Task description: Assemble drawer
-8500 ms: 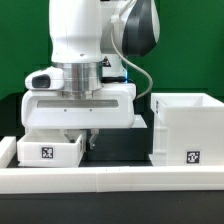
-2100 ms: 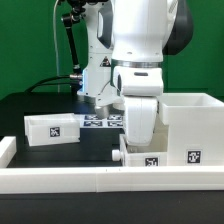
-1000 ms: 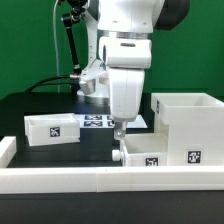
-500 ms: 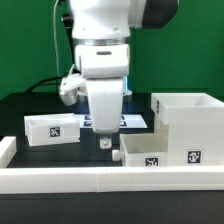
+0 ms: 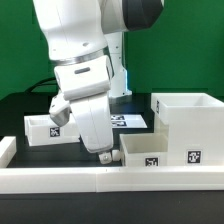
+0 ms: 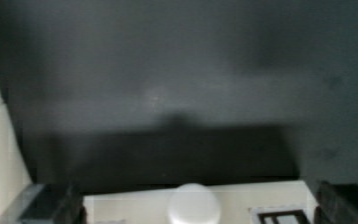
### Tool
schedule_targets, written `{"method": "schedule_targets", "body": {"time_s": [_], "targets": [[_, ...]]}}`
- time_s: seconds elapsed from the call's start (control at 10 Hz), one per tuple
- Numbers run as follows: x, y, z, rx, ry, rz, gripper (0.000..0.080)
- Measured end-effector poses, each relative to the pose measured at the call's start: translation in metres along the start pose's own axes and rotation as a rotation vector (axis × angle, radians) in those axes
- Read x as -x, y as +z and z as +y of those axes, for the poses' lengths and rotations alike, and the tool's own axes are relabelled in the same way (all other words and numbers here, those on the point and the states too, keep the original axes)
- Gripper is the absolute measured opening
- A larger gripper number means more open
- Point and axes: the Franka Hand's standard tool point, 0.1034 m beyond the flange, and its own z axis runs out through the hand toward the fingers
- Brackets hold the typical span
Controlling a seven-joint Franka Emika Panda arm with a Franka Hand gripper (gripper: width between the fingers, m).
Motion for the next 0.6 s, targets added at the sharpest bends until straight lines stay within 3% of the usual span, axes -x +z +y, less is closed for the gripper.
{"method": "schedule_targets", "body": {"time_s": [0.3, 0.4, 0.5, 0.6], "targets": [[0.0058, 0.0008, -0.0015, 0.0, 0.016, 0.003, 0.0648], [0.0043, 0.0027, -0.0007, 0.013, 0.013, 0.0, 0.0648], [0.0002, 0.0055, 0.0028, 0.048, 0.009, -0.009, 0.0648], [-0.0036, 0.0077, 0.0031, 0.065, 0.007, -0.013, 0.0648]]}}
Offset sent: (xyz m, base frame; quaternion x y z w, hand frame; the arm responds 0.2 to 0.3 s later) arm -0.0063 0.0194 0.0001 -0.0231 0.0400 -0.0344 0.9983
